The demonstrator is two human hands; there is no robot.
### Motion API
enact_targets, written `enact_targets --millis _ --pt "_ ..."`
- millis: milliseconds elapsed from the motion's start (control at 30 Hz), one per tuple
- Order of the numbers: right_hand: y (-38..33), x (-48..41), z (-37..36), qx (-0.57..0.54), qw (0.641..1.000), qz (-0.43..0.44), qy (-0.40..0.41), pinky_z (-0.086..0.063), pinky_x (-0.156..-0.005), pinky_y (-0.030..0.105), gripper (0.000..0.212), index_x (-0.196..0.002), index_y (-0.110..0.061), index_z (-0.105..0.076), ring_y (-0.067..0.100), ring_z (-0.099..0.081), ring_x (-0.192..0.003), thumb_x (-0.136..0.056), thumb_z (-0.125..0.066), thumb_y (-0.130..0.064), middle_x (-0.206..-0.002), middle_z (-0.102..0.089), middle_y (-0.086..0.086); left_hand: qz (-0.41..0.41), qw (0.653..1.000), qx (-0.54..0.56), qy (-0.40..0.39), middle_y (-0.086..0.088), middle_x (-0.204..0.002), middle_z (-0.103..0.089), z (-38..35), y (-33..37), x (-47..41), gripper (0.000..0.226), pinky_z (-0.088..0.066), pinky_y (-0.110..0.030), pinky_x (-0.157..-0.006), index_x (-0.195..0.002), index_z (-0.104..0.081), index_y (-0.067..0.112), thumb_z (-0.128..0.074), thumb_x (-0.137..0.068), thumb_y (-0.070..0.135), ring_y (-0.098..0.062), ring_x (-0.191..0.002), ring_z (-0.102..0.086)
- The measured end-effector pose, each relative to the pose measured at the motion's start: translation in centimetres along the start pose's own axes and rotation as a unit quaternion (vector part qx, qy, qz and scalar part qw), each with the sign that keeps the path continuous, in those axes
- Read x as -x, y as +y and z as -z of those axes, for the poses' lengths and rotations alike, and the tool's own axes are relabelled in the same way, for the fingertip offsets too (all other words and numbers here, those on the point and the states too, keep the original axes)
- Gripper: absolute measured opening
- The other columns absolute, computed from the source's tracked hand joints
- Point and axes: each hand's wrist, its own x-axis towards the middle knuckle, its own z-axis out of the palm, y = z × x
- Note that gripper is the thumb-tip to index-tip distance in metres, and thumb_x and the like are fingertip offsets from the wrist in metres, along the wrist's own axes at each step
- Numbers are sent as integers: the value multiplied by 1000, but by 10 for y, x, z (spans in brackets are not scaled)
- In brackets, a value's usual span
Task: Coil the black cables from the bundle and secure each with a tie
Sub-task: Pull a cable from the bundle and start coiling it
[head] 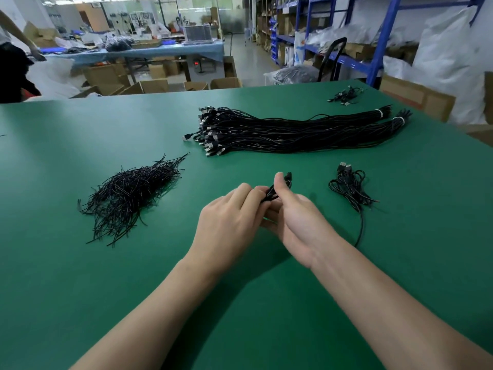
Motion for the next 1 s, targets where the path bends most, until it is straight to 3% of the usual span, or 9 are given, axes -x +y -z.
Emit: enact_targets --millis 333,433,533,633,700,767,833,933,1000 --pt "13 -6 12 118 986 109 46 -53 -67 21 33 -83 -15 -58 8 -64 -69 -107 -48 -36 -69 -65 -8 56 993 104 -7 8 -99 -76 -5 9 10 9 -57 -33 -61 -92 -76 14 -72 -93 21 -15 -77 -71" --pt "15 -9 16 169 974 134 66 -49 -61 16 34 -82 -15 -52 5 -62 -63 -109 -42 -34 -64 -66 -11 41 994 103 -16 10 -90 -76 -7 8 12 10 -54 -36 -61 -88 -78 18 -74 -90 27 -17 -69 -66" --pt "11 -11 23 239 949 178 99 -51 -61 27 35 -80 -16 -48 8 -63 -57 -109 -39 -34 -61 -64 -9 107 981 163 -13 11 -77 -67 -4 6 9 16 -48 -30 -66 -91 -77 22 -65 -94 32 -13 -68 -59" --pt "10 -10 26 340 911 216 84 -52 -55 40 34 -79 -17 -46 17 -58 -48 -109 -38 -32 -58 -52 -7 258 928 268 -31 9 -82 -66 -2 4 1 19 -41 -15 -68 -112 -76 25 -64 -98 31 -10 -75 -59" --pt "12 -7 21 451 861 223 76 -50 -55 43 31 -83 -17 -48 23 -56 -55 -108 -37 -32 -66 -57 -2 316 894 308 -80 8 -84 -69 -5 6 -4 22 -44 -15 -69 -116 -75 28 -64 -98 35 -7 -77 -61" --pt "15 -4 16 562 789 236 77 -49 -61 43 29 -93 -14 -52 28 -58 -68 -108 -34 -30 -76 -62 4 330 875 337 -113 13 -74 -68 -7 9 -8 19 -43 -17 -62 -93 -78 27 -63 -98 39 -2 -66 -56" --pt "17 -1 11 630 731 250 78 -43 -58 41 23 -93 -15 -49 29 -56 -68 -107 -32 -22 -71 -56 -1 337 865 351 -123 7 -57 -52 -10 9 -8 40 -32 -22 -52 -72 -68 15 -62 -97 46 -7 -55 -41" --pt "16 1 9 681 676 267 87 -27 -54 38 19 -89 -18 -39 26 -42 -58 -107 -32 -19 -62 -38 -8 349 855 365 -118 -19 -70 -59 -10 8 -9 53 -36 -40 -56 -75 -66 5 -58 -96 53 -12 -60 -42" --pt "14 2 7 692 666 265 84 -22 -50 38 17 -91 -18 -38 24 -38 -56 -107 -33 -18 -62 -36 -8 357 853 366 -106 -19 -73 -59 -10 9 -9 54 -39 -42 -59 -75 -65 4 -57 -96 53 -13 -61 -44"
